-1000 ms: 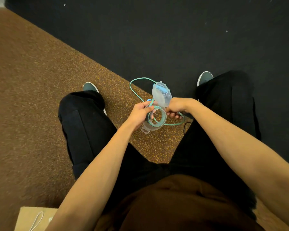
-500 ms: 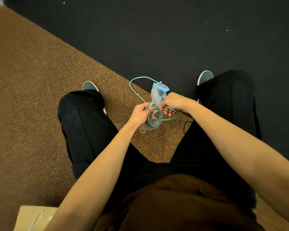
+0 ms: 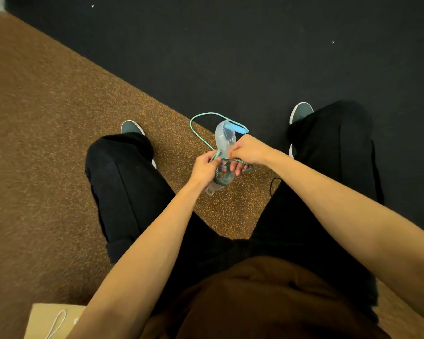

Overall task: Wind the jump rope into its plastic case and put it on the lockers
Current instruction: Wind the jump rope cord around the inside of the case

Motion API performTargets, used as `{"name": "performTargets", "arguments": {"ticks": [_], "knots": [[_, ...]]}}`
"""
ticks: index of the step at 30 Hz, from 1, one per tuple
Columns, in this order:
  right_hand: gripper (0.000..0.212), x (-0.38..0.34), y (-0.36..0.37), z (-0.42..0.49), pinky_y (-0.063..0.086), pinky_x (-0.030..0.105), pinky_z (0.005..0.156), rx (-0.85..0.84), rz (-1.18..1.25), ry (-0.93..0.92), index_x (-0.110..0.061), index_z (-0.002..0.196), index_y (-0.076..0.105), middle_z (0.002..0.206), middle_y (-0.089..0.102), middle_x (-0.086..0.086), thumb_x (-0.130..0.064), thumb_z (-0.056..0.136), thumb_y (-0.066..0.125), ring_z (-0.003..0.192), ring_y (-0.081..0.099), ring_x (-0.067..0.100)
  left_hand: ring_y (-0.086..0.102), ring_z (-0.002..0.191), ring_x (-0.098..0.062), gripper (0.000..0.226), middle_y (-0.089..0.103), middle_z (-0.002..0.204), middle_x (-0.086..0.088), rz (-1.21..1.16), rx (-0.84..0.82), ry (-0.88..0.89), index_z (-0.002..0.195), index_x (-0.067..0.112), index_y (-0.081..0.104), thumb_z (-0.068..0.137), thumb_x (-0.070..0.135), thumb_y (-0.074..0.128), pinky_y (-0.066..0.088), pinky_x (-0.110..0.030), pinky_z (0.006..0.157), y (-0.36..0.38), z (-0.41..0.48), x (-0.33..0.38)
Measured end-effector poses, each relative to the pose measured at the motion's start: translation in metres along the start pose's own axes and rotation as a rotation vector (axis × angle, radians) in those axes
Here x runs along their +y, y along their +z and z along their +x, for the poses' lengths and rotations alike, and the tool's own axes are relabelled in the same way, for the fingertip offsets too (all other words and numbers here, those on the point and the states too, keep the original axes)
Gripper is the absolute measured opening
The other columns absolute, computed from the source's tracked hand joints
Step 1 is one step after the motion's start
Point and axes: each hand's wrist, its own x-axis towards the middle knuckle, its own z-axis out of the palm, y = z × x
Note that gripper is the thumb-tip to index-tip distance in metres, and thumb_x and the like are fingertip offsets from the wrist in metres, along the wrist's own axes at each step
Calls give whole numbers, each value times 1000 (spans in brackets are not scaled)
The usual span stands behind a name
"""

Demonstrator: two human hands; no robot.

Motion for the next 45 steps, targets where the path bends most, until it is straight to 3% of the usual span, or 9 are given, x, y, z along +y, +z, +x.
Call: {"name": "performTargets", "arguments": {"ticks": [5, 12, 17, 21, 27, 31, 36, 40, 45], "knots": [[17, -1, 5, -3, 45, 18, 40, 8, 32, -50, 2, 85, 64, 73, 69, 17, 1, 94, 50, 46, 67, 14, 53, 61, -9, 20, 61, 76, -3, -65, 54, -38, 97, 8, 64, 92, -1, 47, 45, -28, 66, 0, 4, -1], [21, -2, 12, -7, 44, 19, 37, 25, 55, -53, 6, 89, 70, 71, 70, 19, -11, 94, 58, 44, 66, 16, 53, 73, -17, 21, 62, 77, -2, -46, 85, -26, 89, 16, 66, 90, 1, 50, 42, -34, 74, 2, 4, -6], [24, -8, 16, -9, 44, 21, 37, -136, 74, -8, 6, 113, 60, 70, 66, 18, -3, 98, 42, 43, 65, 17, 52, 63, -16, 24, 62, 72, -5, -162, 150, -96, 77, 20, 65, 91, 7, 50, 42, -33, 67, 0, 5, -4], [37, -8, 18, -11, 45, 21, 37, -186, 44, -26, -7, 133, 51, 75, 68, 17, -1, 98, 41, 45, 66, 16, 53, 59, -16, 23, 62, 73, -6, -315, 171, -181, 79, 16, 64, 93, 6, 49, 44, -30, 60, 2, 4, -1], [21, -4, 13, -6, 48, 22, 37, -17, 111, -89, 10, 105, 67, 74, 71, 19, -6, 95, 58, 46, 67, 17, 58, 57, -12, 27, 66, 67, -1, -465, 170, -233, 81, 14, 64, 93, -1, 45, 47, -28, 64, 3, 6, 2], [28, -5, 16, -8, 46, 19, 37, -74, 79, -102, 0, 122, 62, 75, 69, 20, -4, 95, 57, 44, 65, 13, 61, 80, -28, 22, 66, 83, -12, -523, 164, -258, 85, 10, 65, 90, -2, 46, 49, -39, 79, 1, 8, 2], [44, -7, 16, -9, 43, 16, 39, -128, 3, -114, -9, 140, 49, 79, 68, 20, -1, 97, 50, 44, 64, 9, 59, 106, -33, 21, 65, 103, -18, -553, 181, -283, 90, 10, 63, 90, -2, 46, 43, -48, 101, -2, 9, 1], [41, -10, 15, -11, 41, 16, 43, -126, 20, -149, -12, 138, 51, 79, 68, 18, -2, 99, 46, 45, 65, 7, 61, 90, -29, 22, 64, 94, -15, -655, 204, -290, 89, 8, 61, 94, -1, 42, 48, -44, 91, -7, 8, 8], [25, -9, 11, -12, 42, 18, 44, -62, 31, -177, -10, 117, 68, 84, 73, 20, -7, 95, 57, 52, 67, 13, 53, 71, -22, 21, 53, 78, -12, -812, 208, -319, 86, 6, 52, 99, 6, 35, 48, -38, 74, -15, 7, 14]]}}
